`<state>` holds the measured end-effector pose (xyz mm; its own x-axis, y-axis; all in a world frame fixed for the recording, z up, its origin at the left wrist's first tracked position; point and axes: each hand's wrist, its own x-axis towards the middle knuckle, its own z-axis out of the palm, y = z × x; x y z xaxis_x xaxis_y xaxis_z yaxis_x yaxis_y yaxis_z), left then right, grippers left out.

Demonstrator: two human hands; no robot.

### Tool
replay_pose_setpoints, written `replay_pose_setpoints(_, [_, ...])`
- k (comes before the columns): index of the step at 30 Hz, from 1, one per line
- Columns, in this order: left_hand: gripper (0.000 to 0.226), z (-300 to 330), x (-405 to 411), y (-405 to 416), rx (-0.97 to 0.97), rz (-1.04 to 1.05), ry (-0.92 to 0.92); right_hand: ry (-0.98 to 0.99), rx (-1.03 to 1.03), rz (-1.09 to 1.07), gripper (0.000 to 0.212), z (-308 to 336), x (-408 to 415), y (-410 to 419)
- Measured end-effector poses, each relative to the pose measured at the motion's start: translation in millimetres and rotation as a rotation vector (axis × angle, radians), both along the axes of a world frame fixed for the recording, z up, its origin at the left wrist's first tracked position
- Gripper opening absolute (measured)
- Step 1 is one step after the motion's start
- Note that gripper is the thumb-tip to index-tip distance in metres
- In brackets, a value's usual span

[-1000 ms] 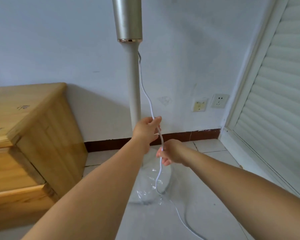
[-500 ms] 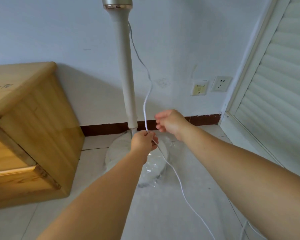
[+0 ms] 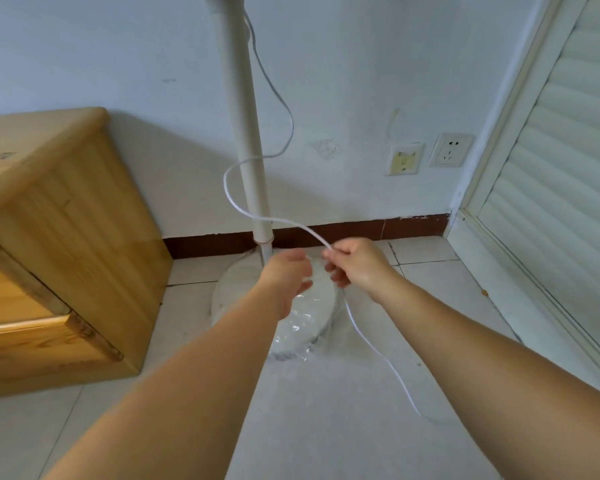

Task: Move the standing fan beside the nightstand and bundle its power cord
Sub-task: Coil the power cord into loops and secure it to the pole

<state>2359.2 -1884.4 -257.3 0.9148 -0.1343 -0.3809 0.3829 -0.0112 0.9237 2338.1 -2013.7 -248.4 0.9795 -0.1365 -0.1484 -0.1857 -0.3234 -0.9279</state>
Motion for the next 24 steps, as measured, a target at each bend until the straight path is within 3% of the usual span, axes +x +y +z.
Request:
replay_pose_setpoints(2, [0.051, -10.3, -13.5, -6.9, 0.234, -0.271, 0.017, -0.095, 0.108, 0.010, 0.017, 17.9, 2.1, 3.5])
replay_pose_setpoints(4, [0.045, -20.6, -23.2, -17.5, 0.282, -0.384, 0.024, -0.141, 0.217, 0.039, 0.012, 31.1, 3.2, 6.8])
replay_pose_setpoints(7, [0.011, -25.4, -30.4, -31.1, 0.127, -0.239, 0.001, -0.186, 0.375, 0.091, 0.011, 39.5, 4.2, 9.9])
replay_pose_setpoints(9, [0.017, -25.6, -25.6, -33.6, 0.013, -0.090, -0.006, -0.186, 0.428, 0.110, 0.018, 37.8, 5.5, 7.1])
replay_pose_setpoints(13, [0.016, -12.4, -6.5, -26.5, -0.288, 0.248, 0.026, -0.017, 0.047, 0.169, 0.029, 19.2, 3.1, -11.7])
replay_pose_setpoints(18, [0.015, -4.2, 3.4, -17.4, -0.515, 0.444, 0.112, 0.243, -0.077, 0.288, 0.035, -14.6, -9.3, -31.9])
replay_pose_setpoints(21, [0.018, -3.6, 5.4, -12.8, -0.718, 0.524, 0.149, 0.363, -0.464, 0.362, 0.027, -29.6, -10.7, -36.6])
replay_pose_setpoints(22, [0.017, -2.9, 6.4, -11.2, -0.759, 0.549, 0.151, 0.401, -0.518, 0.394, 0.027, -34.5, -11.9, -35.8])
replay_pose_setpoints(24, [0.019, -2.5, 7.7, -10.4, -0.774, 0.566, 0.147, 0.414, -0.406, 0.362, 0.022, -40.6, -12.8, -36.1])
